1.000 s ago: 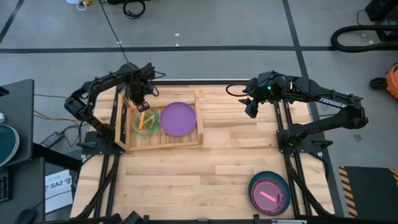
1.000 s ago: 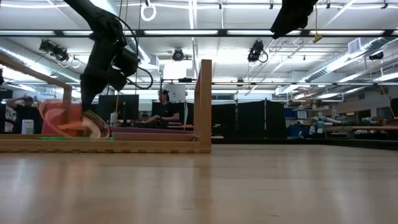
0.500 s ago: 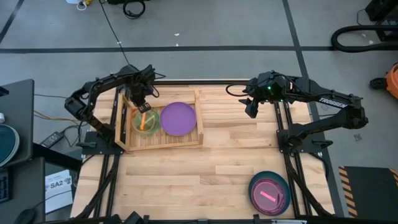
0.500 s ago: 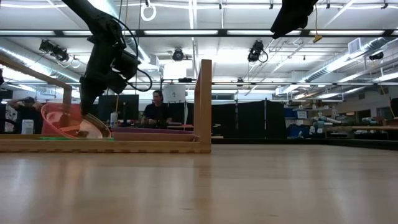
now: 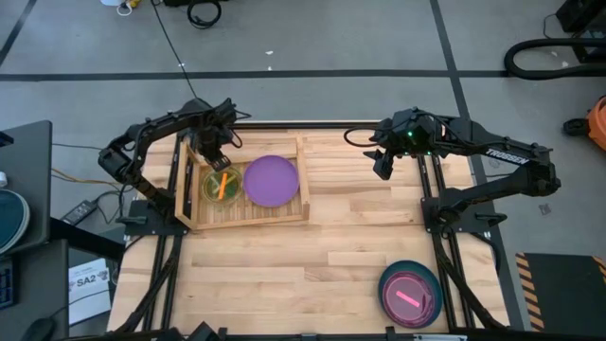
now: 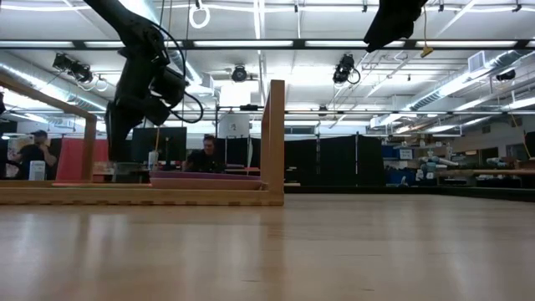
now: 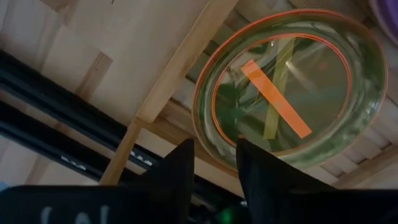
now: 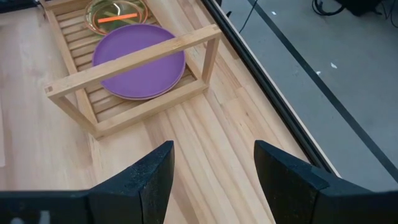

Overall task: Place and stack plates onto a shelf
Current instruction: Stack the red plate on top of the orange plate on the shelf

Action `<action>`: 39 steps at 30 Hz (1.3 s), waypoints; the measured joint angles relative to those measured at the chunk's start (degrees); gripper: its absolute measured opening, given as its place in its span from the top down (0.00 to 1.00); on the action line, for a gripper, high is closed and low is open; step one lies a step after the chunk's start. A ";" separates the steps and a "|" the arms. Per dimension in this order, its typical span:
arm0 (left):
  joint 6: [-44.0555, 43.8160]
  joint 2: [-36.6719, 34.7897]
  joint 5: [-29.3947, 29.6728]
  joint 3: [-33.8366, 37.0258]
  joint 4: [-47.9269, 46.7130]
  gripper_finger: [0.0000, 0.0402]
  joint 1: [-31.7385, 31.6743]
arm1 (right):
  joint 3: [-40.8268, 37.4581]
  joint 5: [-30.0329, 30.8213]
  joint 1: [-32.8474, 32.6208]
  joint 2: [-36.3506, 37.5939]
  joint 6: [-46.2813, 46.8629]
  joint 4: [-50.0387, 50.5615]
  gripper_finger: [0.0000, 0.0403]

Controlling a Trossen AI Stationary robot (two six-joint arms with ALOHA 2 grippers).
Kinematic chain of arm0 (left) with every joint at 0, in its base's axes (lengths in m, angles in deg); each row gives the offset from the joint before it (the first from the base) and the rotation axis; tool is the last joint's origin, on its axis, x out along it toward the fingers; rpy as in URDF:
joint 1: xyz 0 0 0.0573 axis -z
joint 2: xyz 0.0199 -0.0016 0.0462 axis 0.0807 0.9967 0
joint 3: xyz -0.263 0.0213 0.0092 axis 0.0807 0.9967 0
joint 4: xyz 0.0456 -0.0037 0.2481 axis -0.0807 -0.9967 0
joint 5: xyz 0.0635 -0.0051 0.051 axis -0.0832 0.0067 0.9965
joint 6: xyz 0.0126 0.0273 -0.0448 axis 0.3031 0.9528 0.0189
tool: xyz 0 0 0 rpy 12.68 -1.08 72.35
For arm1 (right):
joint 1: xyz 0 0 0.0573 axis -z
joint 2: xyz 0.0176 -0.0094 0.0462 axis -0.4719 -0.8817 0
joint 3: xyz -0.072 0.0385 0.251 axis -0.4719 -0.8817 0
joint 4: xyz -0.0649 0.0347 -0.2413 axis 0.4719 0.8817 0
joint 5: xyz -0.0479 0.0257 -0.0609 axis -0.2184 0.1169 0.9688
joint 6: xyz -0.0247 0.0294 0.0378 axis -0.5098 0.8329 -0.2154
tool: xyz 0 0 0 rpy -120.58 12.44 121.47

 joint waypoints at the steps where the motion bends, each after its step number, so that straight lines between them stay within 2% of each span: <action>1: -0.26 0.00 0.00 -0.44 -0.77 0.68 0.01 | 0.00 -0.02 -0.02 0.00 0.00 0.00 0.44; 6: -0.79 -1.41 -1.13 -3.80 -5.74 0.68 0.81 | 0.00 -0.54 -2.12 0.00 0.00 0.02 0.44; 11: -3.66 -6.83 -3.15 -6.41 -5.16 0.68 4.17 | 0.00 -4.88 -7.88 0.00 0.21 0.02 0.44; 21: -10.74 -18.74 -4.65 -6.48 3.80 0.68 19.54 | 0.00 -5.57 -24.07 0.00 7.71 0.82 0.44; 24: -13.35 -20.48 -4.65 -6.48 6.93 0.68 24.77 | 0.00 -5.28 -28.42 0.00 11.06 1.72 0.44; 32: -15.28 -21.07 -4.60 -6.49 13.90 0.68 35.83 | -0.26 1.73 -39.84 0.00 22.31 5.19 0.44; 39: -15.32 -20.68 -4.51 -6.45 17.93 0.68 41.24 | -7.64 3.39 -49.67 0.00 37.16 4.50 0.44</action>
